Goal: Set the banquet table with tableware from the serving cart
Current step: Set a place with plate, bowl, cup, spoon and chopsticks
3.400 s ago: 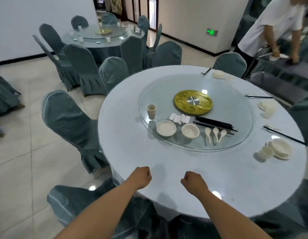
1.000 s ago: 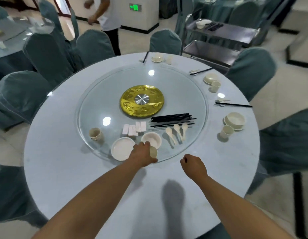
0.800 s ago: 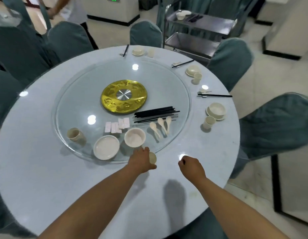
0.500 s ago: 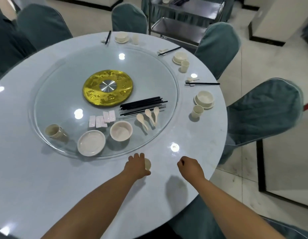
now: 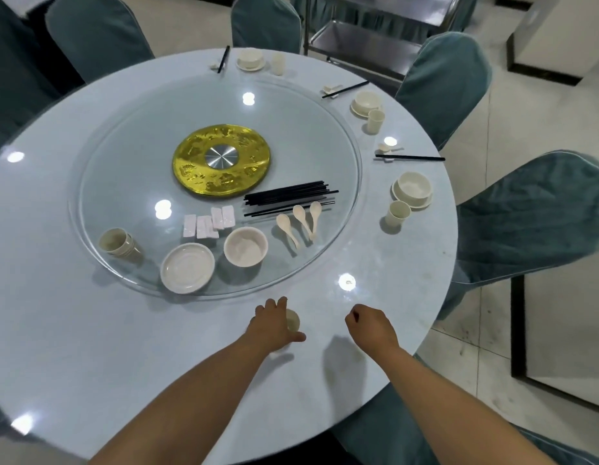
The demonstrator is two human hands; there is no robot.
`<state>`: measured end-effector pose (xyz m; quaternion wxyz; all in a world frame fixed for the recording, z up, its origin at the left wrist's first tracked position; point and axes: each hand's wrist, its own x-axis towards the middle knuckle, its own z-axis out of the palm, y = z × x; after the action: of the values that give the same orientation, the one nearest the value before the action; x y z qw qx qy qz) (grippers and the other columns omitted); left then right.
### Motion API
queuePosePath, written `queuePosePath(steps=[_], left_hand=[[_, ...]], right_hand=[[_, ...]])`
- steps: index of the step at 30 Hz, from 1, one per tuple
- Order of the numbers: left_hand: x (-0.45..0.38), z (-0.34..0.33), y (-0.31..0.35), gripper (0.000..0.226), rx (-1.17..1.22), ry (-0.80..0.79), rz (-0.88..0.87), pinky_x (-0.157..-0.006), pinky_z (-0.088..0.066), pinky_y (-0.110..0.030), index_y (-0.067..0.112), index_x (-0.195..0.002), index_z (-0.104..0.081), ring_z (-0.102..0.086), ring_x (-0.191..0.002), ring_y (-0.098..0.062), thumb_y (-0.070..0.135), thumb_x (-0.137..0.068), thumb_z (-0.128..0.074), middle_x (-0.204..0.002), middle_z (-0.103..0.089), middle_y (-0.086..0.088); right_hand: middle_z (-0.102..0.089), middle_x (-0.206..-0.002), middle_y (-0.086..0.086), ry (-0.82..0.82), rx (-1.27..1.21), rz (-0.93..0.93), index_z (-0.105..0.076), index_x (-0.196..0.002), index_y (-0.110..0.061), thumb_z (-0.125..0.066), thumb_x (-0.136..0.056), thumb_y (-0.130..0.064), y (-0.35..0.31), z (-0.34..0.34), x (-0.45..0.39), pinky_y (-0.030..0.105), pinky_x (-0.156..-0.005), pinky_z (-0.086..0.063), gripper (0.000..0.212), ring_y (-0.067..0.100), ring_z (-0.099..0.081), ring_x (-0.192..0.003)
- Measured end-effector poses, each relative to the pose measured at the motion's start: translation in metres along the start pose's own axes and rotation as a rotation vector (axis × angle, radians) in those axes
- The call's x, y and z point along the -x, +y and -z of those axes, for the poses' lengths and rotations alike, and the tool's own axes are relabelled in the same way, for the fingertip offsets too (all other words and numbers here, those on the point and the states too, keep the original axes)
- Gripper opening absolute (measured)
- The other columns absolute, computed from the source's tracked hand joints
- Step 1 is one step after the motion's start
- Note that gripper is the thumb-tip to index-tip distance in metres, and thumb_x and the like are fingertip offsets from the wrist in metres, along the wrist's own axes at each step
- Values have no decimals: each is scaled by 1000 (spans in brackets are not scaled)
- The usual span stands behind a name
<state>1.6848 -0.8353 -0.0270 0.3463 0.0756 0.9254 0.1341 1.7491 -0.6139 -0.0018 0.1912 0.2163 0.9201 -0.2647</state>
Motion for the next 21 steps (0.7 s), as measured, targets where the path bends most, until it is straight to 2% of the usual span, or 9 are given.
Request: queuePosePath(steps=[6,13,16,21], left_hand=[[6,49,-29,89,88,116,21,-101,-44,-45,21,-145,-33,-43,-129,-31,71,-76,-62,-140,-43,-8],[13,107,-95,74,79,257,121,-101,-45,-45,17,-140,-43,-49,-123,-30,64,-85,-57,-136,-49,-9],[13,121,-122,66,109,296,188,-98,-47,-43,15,-138,-43,-49,-122,-32,56,-88,-58,-134,-49,-10],[-2,137,-172,43,299,389,284,-97,-42,-30,5,-128,-55,-56,-119,-29,31,-94,-57,-128,-60,-15]], right_hand=[[-33,-55,-2,45,73,89,-29,-62,-16,-42,-90,-20,-47,10,-15,29,-48,-21,31,16,-27,-52],[-42,-58,-1,49,83,204,-33,-64,-15,-42,-90,-22,-125,5,-36,29,-50,-27,28,17,-33,-54],[-49,-62,-1,14,92,242,-38,-65,-15,-44,-90,-25,-154,-6,-44,28,-50,-31,28,15,-40,-55],[-44,-58,-3,-52,139,302,-34,-62,-18,-43,-89,-24,-207,-31,-57,28,-51,-31,29,13,-35,-53]])
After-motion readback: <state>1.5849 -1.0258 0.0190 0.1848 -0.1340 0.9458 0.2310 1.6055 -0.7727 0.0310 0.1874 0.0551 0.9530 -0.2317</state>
